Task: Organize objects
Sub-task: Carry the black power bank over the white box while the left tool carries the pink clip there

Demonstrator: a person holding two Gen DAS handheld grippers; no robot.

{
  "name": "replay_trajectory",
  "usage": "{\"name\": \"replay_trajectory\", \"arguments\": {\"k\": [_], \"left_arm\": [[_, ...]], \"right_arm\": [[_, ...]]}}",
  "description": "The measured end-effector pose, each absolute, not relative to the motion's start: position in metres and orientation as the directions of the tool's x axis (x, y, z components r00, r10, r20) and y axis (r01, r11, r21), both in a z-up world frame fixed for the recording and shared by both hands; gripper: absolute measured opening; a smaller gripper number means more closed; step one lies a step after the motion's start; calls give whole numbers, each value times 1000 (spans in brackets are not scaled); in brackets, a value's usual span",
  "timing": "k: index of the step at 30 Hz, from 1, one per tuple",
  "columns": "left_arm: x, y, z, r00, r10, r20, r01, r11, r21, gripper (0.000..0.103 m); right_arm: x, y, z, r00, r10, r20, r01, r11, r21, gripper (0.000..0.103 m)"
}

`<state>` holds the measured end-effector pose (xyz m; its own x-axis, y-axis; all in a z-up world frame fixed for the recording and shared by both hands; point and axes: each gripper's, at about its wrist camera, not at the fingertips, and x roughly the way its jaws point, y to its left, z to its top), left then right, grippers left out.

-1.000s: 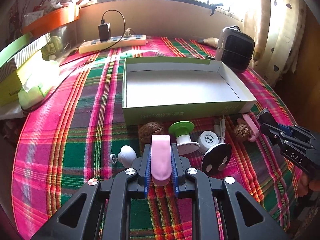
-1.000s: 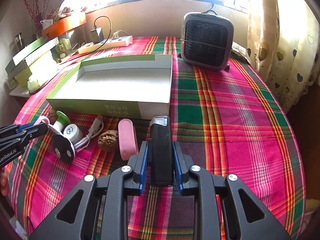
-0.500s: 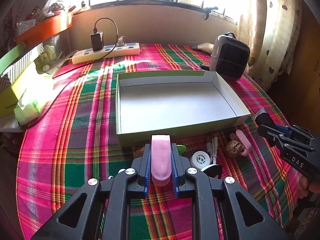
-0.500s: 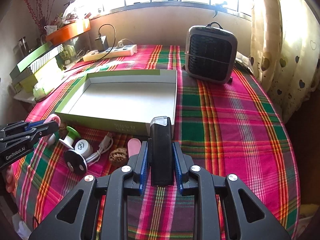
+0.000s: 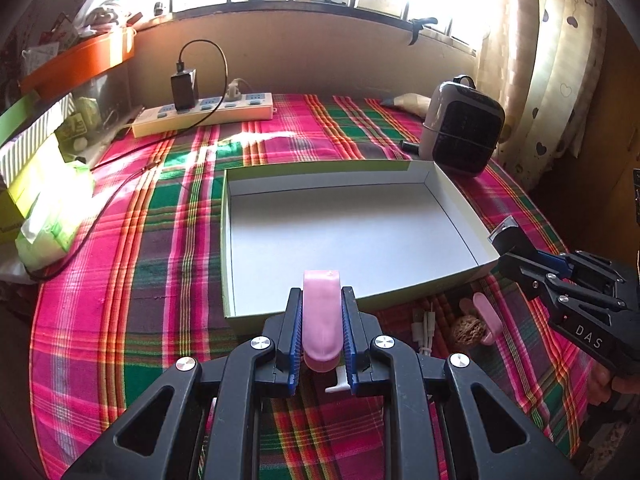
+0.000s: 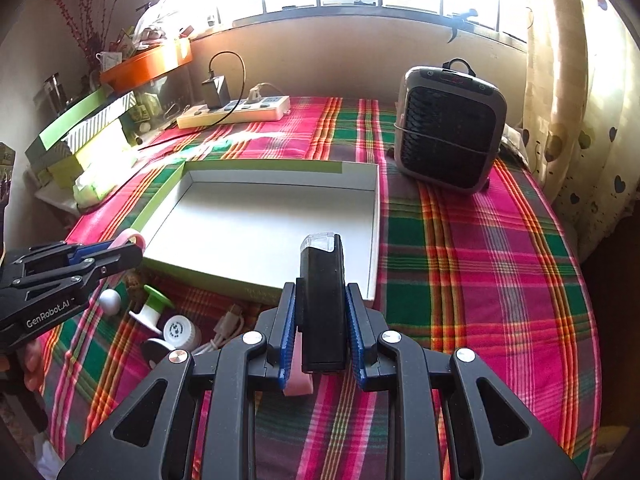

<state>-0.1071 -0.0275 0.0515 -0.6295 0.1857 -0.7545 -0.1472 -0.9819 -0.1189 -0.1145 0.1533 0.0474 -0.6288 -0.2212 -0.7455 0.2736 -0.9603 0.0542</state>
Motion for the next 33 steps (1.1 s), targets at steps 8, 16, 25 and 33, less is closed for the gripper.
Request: {"name": "replay_trajectory", "arguments": {"k": [8, 16, 25, 33], "left_arm": [[-130, -25, 51, -623, 198, -757, -159, -979, -125, 16], [-155, -27, 46, -606, 194, -771, -158, -980, -123, 16], [-184, -26, 40, -588, 201, -784, -163, -978, -128, 16], [-206, -25, 32, -566, 197, -800, -159, -979, -128, 16]], "right_arm": [[-140, 140, 48, -615, -230, -754, 294, -954, 51, 24], [-167, 133, 40, -591, -229, -774, 301, -952, 52, 24], [-198, 126, 33, -570, -218, -793, 305, -951, 42, 24], [-222, 125, 23, -546, -208, -811, 295, -954, 45, 24]]}}
